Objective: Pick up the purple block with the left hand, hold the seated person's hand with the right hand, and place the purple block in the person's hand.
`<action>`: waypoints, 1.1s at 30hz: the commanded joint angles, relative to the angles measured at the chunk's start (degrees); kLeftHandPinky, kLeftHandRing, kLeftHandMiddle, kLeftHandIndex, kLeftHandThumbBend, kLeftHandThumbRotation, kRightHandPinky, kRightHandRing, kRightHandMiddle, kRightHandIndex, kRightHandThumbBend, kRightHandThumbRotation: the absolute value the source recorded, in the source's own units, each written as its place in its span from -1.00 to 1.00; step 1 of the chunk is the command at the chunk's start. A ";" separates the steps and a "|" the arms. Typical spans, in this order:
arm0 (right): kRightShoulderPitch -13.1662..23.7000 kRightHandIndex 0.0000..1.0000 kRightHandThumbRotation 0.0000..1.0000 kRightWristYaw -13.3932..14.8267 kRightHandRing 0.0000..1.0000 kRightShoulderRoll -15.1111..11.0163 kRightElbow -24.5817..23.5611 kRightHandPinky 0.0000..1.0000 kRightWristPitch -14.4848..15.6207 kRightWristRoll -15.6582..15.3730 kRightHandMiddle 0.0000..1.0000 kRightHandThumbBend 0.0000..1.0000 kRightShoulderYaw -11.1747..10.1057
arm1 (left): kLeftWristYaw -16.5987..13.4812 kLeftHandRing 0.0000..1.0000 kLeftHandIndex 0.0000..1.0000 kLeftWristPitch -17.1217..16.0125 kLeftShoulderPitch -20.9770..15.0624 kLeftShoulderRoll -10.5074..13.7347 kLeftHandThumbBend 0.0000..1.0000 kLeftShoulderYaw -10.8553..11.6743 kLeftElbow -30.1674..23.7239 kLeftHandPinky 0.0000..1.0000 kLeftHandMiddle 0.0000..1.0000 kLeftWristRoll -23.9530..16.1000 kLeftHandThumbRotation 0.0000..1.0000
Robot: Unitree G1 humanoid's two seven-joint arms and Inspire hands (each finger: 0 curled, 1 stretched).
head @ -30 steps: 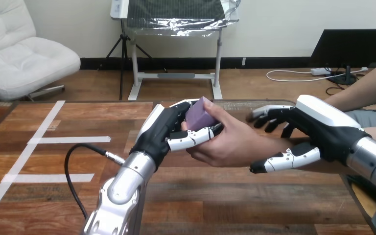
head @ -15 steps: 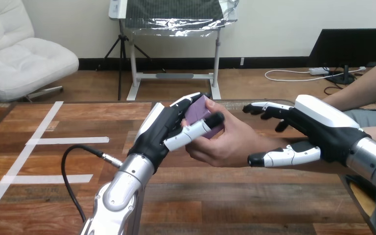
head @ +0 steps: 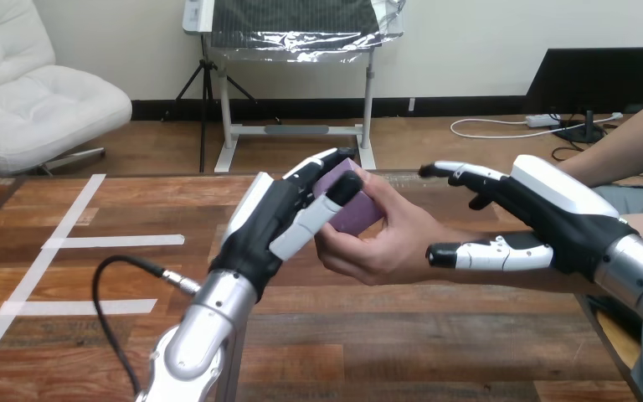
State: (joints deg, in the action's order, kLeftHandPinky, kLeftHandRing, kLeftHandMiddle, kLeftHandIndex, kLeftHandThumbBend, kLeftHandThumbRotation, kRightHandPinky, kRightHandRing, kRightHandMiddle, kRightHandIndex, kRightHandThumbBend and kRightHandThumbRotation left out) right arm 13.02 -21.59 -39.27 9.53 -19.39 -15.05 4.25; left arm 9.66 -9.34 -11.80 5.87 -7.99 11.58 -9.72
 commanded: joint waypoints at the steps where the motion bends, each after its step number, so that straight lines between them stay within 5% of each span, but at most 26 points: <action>1: -1.00 0.86 0.74 0.64 0.77 3.17 2.23 0.46 -0.19 1.63 0.85 0.91 0.31 | -0.98 0.80 0.74 -2.58 0.57 1.02 0.85 1.33 -5.99 0.71 0.76 0.49 1.00; 10: -1.81 0.87 0.77 0.71 0.73 4.68 1.80 0.42 -0.43 3.77 0.82 0.93 -0.23 | -1.82 0.78 0.70 -3.84 4.10 0.92 0.60 2.89 -9.40 0.75 0.73 2.49 1.00; 23: -4.23 0.83 0.79 2.45 0.71 8.25 0.34 0.45 -3.46 8.60 0.78 0.91 -2.14 | -3.25 0.70 0.63 -4.63 9.87 0.19 0.61 5.07 -15.51 0.68 0.68 5.77 1.00; 33: -6.49 0.79 0.89 3.79 0.70 12.15 -0.88 0.50 -9.09 13.83 0.77 0.83 -3.98 | -3.75 0.67 0.63 -5.21 15.39 0.52 0.57 6.42 -22.79 0.67 0.68 6.50 1.00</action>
State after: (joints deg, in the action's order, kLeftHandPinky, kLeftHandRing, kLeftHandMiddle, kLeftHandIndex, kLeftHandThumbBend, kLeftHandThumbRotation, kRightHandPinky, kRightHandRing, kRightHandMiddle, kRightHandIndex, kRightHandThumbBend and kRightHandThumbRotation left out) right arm 6.73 -18.84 -30.26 10.42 -25.50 -4.09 1.63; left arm 6.52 -12.47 2.76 6.52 -2.74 -5.06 -4.79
